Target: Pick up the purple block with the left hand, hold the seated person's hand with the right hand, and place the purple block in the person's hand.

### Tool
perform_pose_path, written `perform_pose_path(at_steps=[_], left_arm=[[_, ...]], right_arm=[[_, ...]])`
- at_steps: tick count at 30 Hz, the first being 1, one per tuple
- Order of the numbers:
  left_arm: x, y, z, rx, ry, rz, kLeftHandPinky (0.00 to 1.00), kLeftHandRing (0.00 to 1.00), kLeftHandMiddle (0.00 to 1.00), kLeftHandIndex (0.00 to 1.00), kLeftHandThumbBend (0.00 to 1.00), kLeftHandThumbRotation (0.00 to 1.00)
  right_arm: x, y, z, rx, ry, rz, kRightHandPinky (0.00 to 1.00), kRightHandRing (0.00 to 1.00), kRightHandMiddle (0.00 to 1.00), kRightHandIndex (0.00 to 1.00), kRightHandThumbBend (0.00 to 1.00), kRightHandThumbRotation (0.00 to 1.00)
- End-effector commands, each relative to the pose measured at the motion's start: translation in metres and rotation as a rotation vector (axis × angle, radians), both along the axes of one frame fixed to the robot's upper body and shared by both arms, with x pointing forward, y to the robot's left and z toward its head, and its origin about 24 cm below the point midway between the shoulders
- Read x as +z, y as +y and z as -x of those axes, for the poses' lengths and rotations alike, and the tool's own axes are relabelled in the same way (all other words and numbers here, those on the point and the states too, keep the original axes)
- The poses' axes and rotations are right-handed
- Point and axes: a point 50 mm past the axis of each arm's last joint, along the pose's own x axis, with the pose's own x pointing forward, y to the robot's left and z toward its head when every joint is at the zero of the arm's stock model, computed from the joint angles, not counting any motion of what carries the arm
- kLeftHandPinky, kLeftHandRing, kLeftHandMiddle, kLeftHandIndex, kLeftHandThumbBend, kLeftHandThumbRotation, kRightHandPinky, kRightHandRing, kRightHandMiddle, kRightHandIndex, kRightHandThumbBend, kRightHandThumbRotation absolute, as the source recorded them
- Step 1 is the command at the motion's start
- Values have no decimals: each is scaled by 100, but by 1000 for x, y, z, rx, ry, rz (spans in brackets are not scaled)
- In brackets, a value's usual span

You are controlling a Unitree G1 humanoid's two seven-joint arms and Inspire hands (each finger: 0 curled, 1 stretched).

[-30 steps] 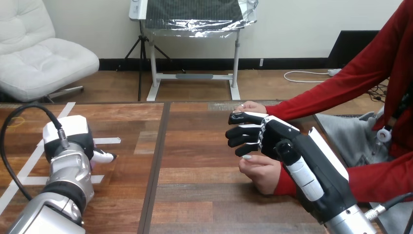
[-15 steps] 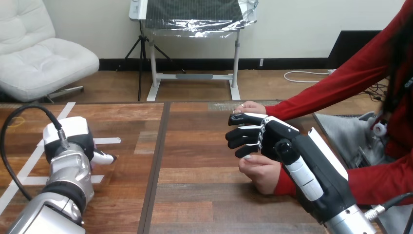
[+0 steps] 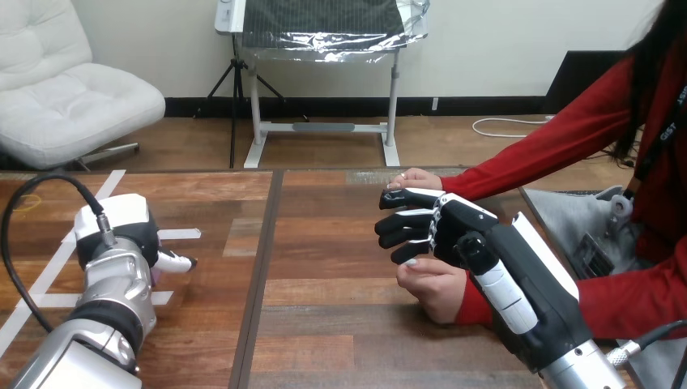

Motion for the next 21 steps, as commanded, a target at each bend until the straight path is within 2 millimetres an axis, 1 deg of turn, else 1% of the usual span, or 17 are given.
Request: perform_pose_path(at_steps=[1, 7, 21], left_arm=[[31, -8, -21, -21, -90, 18, 82, 81, 79, 79, 69, 46], [32, -10, -22, -17, -89, 47, 80, 81, 80, 79, 68, 44], [37, -13, -25, -17, -101, 96, 76, 80, 80, 78, 68, 43]], right_arm=[[23, 0, -3, 13, -104, -11, 61, 68, 69, 75, 90, 95], [24, 0, -3, 9, -109, -10, 61, 67, 69, 75, 90, 95], [24, 1, -4, 8, -107, -12, 60, 67, 68, 74, 90, 94]])
